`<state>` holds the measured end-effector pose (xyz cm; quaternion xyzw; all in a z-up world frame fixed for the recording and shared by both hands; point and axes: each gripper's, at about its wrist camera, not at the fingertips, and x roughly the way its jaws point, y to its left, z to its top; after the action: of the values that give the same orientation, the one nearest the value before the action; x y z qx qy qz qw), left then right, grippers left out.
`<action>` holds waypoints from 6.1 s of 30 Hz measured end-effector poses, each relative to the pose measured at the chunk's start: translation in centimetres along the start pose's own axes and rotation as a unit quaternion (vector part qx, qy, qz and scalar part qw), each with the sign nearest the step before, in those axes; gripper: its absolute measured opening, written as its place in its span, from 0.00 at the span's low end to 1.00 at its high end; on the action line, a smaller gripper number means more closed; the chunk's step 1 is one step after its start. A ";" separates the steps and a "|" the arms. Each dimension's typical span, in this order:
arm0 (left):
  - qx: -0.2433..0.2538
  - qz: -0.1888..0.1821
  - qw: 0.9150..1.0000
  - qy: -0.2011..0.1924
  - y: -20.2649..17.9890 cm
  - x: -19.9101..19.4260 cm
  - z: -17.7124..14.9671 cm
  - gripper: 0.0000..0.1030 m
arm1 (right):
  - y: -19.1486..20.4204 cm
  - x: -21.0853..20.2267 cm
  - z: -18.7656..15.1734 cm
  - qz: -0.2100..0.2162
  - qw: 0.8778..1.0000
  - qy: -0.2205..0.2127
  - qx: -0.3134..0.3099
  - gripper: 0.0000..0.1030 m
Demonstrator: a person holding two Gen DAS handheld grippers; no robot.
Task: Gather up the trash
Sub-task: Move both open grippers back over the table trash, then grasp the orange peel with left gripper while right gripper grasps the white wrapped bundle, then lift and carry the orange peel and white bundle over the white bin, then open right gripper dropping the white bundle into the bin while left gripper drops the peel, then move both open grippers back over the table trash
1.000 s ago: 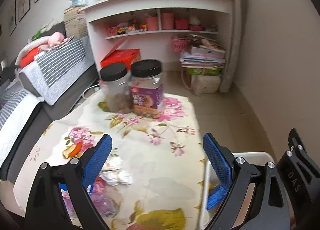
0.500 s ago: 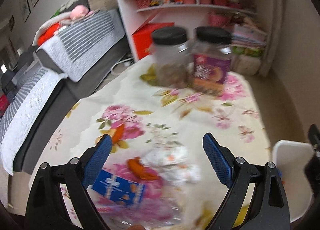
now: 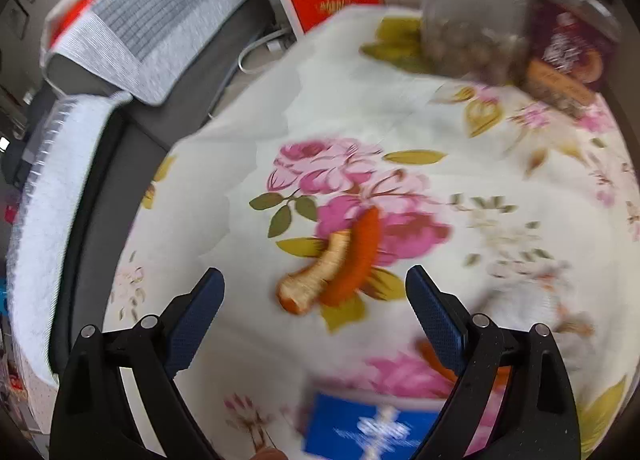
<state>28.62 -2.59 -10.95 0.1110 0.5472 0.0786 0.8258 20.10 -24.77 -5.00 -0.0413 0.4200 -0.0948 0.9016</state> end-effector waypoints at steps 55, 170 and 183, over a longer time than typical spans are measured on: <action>-0.138 -0.146 0.969 -0.142 8.2 -10.0 -1.3 0.18 | 4.8 -6.1 5.1 0.197 0.972 -0.124 -0.022 0.44; -0.006 -0.157 0.958 -0.240 -21.7 -26.0 -7.0 0.79 | -24.5 -13.3 -5.7 -0.174 0.956 -0.143 0.188 0.93; -0.038 -0.090 0.980 -0.172 -16.0 -20.1 -8.4 0.79 | -17.2 -8.8 -4.5 -0.067 0.985 -0.059 0.145 0.93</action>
<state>13.21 -22.19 -0.59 0.0422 0.4013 0.0044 0.9149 8.80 -39.77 1.39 0.0565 0.3440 -0.2125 0.9128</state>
